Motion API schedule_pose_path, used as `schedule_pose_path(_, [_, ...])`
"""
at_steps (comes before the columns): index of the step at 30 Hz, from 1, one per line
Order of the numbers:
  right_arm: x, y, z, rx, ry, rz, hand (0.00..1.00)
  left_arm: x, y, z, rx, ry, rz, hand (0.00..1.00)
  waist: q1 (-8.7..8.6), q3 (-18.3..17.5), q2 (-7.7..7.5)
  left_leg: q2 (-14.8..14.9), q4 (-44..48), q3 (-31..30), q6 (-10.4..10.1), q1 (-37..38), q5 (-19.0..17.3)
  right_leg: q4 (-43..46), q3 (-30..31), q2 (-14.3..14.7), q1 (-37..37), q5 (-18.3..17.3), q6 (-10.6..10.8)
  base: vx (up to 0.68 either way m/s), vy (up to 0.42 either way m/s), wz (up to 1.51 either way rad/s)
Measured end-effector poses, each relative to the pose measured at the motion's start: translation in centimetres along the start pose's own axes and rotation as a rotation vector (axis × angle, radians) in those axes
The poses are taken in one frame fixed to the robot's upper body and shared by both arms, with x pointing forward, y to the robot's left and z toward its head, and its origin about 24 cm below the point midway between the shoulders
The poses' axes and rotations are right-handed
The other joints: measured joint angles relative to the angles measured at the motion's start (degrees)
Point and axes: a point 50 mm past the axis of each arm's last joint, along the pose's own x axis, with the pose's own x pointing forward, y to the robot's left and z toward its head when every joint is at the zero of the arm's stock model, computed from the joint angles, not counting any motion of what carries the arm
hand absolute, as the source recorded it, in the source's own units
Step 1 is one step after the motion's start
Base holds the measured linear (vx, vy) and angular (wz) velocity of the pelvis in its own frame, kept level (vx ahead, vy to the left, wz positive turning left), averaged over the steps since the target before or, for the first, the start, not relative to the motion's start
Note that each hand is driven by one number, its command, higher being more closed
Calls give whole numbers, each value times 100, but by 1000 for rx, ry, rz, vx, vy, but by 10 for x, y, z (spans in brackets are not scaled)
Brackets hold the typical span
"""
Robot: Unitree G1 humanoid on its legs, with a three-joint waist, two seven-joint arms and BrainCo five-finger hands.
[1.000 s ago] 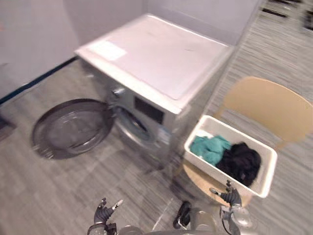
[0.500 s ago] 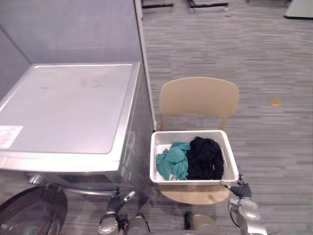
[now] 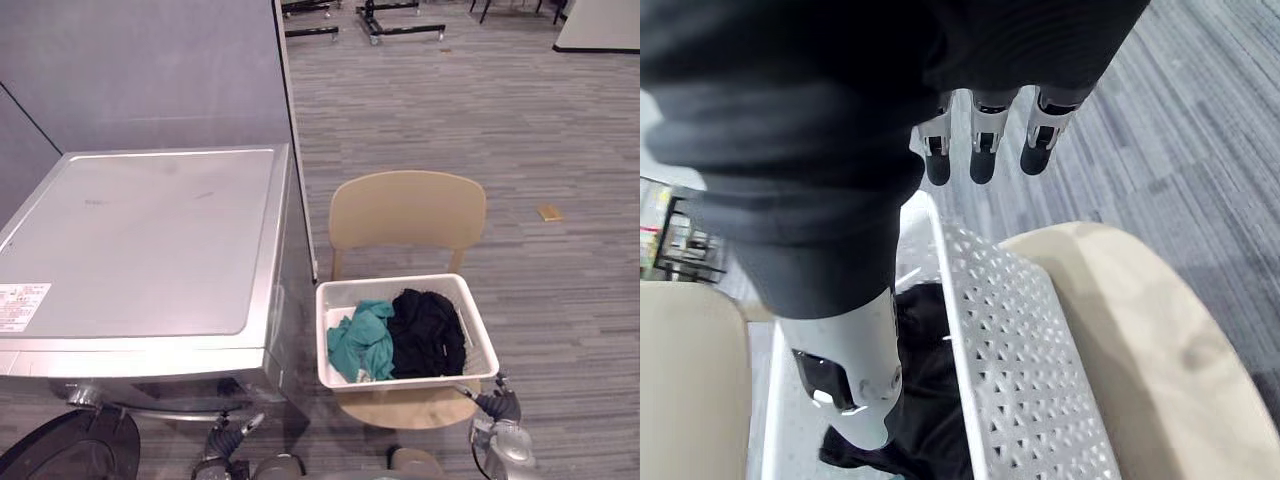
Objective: Pick up the laundry basket with both hands and put the clothes into the washing machine.
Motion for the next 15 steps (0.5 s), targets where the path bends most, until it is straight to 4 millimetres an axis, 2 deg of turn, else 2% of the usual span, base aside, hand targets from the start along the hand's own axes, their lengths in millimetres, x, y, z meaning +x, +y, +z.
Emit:
schedule_pose_path(1, [-1, -1, 18, -28, -89, 12, 0, -1, 1, -3, 2, 7, 12, 0, -15, -12, -3, -20, -70, 12, 6, -13, 26, 2, 10, 0, -61, 9, 16, -91, -12, -7])
schedule_pose_path(3, [-2, -3, 39, -107, -194, 36, 0, -1, 3, -5, 17, 13, 15, 0, -12, -45, -19, -46, -133, 23, 17, -73, 50, -16, 18, -9, -145, 23, 38, -76, -7, -4])
schedule_pose_path(7, [-2, 0, 70, -351, -378, 119, 0, -4, 6, -11, 56, 19, 17, 0, 14, -100, -43, -95, -156, 16, 14, -214, 51, -115, 6, -54, -237, 65, 100, -39, 23, 2])
schedule_pose_path(10, [1, 13, 91, -519, -489, 213, 0, -5, 8, -12, 72, 12, 17, 0, 19, -126, -43, -157, -137, -5, 38, -368, 65, -183, -6, -110, -354, 152, 129, 15, 21, 3])
schedule_pose_path(15, [7, 39, 113, -692, -607, 348, 0, -1, 13, -3, 108, -29, 20, 0, 102, -117, -35, -210, -58, -157, 93, -581, 83, -338, -181, -153, -348, 248, 161, 70, 27, 13])
